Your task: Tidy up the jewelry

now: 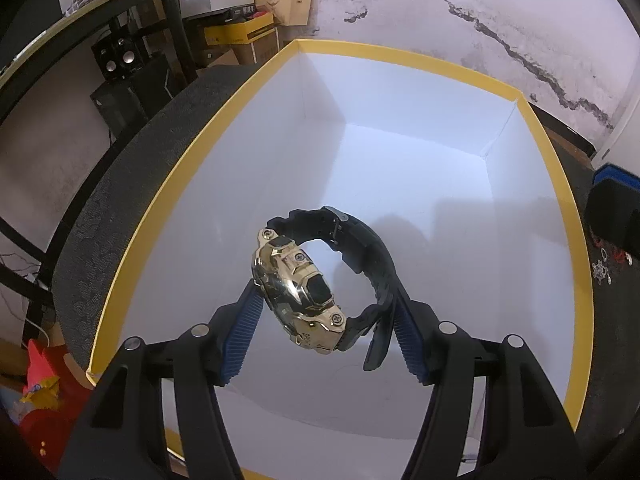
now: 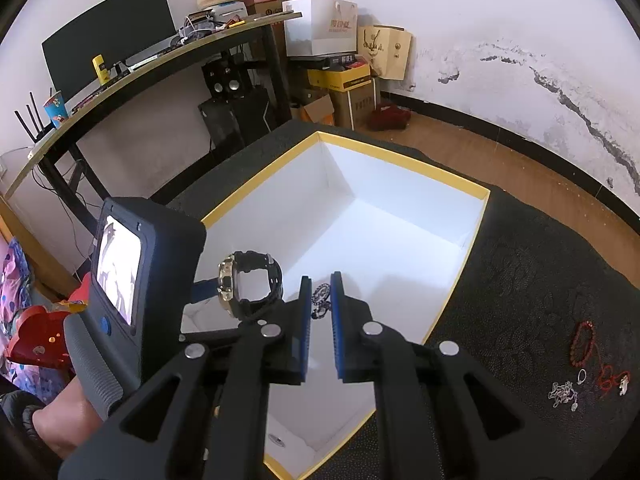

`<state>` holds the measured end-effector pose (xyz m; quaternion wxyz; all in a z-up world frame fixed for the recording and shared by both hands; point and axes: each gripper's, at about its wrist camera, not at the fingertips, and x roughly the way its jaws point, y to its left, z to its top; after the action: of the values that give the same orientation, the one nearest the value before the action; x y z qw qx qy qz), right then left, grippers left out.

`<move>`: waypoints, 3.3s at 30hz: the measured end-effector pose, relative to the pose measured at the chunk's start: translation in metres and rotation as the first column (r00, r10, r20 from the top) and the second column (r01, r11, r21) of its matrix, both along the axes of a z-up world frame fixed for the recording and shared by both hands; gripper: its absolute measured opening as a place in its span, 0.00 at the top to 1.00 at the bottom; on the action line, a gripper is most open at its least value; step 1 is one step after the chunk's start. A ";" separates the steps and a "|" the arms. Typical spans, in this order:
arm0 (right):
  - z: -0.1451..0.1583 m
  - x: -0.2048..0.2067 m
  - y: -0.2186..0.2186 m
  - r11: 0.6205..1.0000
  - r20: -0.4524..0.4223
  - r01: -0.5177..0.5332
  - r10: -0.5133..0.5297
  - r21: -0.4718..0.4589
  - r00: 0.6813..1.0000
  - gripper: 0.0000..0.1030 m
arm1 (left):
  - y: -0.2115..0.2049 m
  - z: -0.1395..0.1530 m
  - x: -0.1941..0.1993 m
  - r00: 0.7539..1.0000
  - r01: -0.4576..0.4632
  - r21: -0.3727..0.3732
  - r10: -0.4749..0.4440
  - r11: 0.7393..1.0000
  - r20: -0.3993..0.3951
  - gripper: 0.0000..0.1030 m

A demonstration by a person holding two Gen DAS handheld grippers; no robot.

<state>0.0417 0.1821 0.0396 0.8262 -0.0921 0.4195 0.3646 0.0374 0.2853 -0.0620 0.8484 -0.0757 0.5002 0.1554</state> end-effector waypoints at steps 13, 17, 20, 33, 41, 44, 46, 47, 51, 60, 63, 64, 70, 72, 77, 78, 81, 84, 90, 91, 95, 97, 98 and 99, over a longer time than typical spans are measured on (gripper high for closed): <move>0.000 0.003 0.000 1.000 0.004 0.017 -0.017 0.002 1.000 0.90 | -0.009 0.019 -0.011 0.996 0.027 -0.001 -0.027 1.000 0.085 0.10; -0.002 0.007 0.003 1.000 0.002 0.011 -0.011 -0.022 1.000 0.90 | -0.015 0.024 -0.018 0.994 0.055 -0.008 -0.054 0.998 0.093 0.08; -0.002 0.013 0.007 0.999 -0.004 0.011 -0.011 -0.036 1.000 0.90 | -0.016 0.030 -0.025 0.992 0.058 -0.010 -0.056 0.998 0.115 0.06; -0.060 0.083 0.075 0.980 -0.182 0.035 -0.071 -0.197 0.981 0.90 | -0.002 0.049 -0.053 0.985 0.038 -0.029 -0.033 0.999 0.171 0.06; -0.088 0.092 0.094 0.956 -0.218 0.038 -0.105 -0.291 0.970 0.90 | 0.006 0.050 -0.056 0.984 0.031 -0.039 -0.024 0.999 0.174 0.06; -0.092 0.090 0.095 0.952 -0.223 0.042 -0.113 -0.302 0.968 0.90 | 0.010 0.052 -0.059 0.983 0.023 -0.042 -0.014 0.999 0.184 0.06; -0.091 0.089 0.096 0.950 -0.211 0.042 -0.112 -0.311 0.971 0.90 | 0.013 0.052 -0.060 0.982 0.014 -0.054 -0.004 0.998 0.187 0.06; -0.090 0.088 0.098 0.948 -0.200 0.040 -0.107 -0.316 0.974 0.90 | 0.015 0.052 -0.060 0.982 0.012 -0.058 -0.001 0.998 0.186 0.06; -0.078 0.082 0.098 0.949 -0.133 0.043 -0.089 -0.312 0.987 0.63 | 0.017 0.053 -0.063 0.982 0.014 -0.059 -0.002 0.998 0.190 0.06; -0.030 0.068 0.065 0.983 -0.056 0.066 -0.077 -0.172 0.995 0.07 | 0.010 0.057 -0.057 0.977 0.009 -0.074 0.007 0.997 0.214 0.06; -0.009 0.059 0.031 0.988 -0.019 0.105 -0.108 -0.114 0.994 0.07 | 0.001 0.059 -0.051 0.974 0.020 -0.074 -0.003 0.997 0.225 0.06; -0.001 0.057 0.018 0.989 -0.009 0.118 -0.119 -0.091 0.993 0.06 | -0.002 0.059 -0.050 0.974 0.023 -0.076 -0.005 0.997 0.227 0.06; 0.017 0.021 -0.113 0.955 0.123 0.293 -0.287 -0.038 0.950 0.07 | -0.042 0.067 -0.030 0.968 0.086 -0.076 -0.065 0.993 0.244 0.06; 0.013 0.014 -0.156 0.927 0.157 0.375 -0.365 -0.033 0.918 0.07 | -0.063 0.071 -0.024 0.961 0.118 -0.070 -0.096 0.991 0.259 0.06; -0.014 0.008 -0.279 0.810 0.195 0.583 -0.562 -0.069 0.804 0.07 | -0.140 0.079 0.000 0.932 0.232 -0.032 -0.213 0.972 0.294 0.06; -0.017 0.008 -0.295 0.794 0.186 0.604 -0.585 -0.065 0.789 0.07 | -0.158 0.079 0.006 0.925 0.259 -0.026 -0.241 0.965 0.295 0.06; -0.025 0.008 -0.349 0.740 0.141 0.671 -0.660 -0.049 0.738 0.07 | -0.209 0.074 0.022 0.908 0.329 -0.004 -0.315 0.944 0.278 0.06; -0.021 0.003 -0.382 0.709 0.145 0.704 -0.692 -0.042 0.707 0.07 | -0.258 0.067 0.035 0.885 0.393 0.020 -0.384 0.919 0.263 0.06; -0.019 -0.006 -0.430 0.692 0.157 0.720 -0.707 -0.048 0.690 0.07 | -0.316 0.042 0.048 0.871 0.438 0.071 -0.442 0.896 0.213 0.06; -0.019 -0.005 -0.430 0.689 0.157 0.723 -0.710 -0.049 0.687 0.07 | -0.320 0.038 0.049 0.874 0.435 0.074 -0.441 0.897 0.204 0.06; -0.022 0.000 -0.434 0.693 0.132 0.720 -0.710 -0.048 0.692 0.07 | -0.339 0.019 0.061 0.889 0.425 0.052 -0.427 0.904 0.165 0.06; -0.022 0.004 -0.431 0.695 0.136 0.717 -0.706 -0.051 0.695 0.07 | -0.349 0.010 0.066 0.890 0.427 0.055 -0.430 0.903 0.150 0.06; -0.021 0.004 -0.431 0.697 0.135 0.716 -0.705 -0.051 0.696 0.07 | -0.352 0.005 0.069 0.890 0.428 0.059 -0.432 0.902 0.144 0.06; -0.021 0.004 -0.432 0.699 0.129 0.713 -0.704 -0.049 0.699 0.07 | -0.357 -0.003 0.073 0.891 0.428 0.066 -0.433 0.901 0.133 0.06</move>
<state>0.0453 -0.2497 0.0185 0.9173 0.0191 0.3977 -0.0069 0.1106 -0.0714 -0.0648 0.8969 0.0407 0.4391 -0.0335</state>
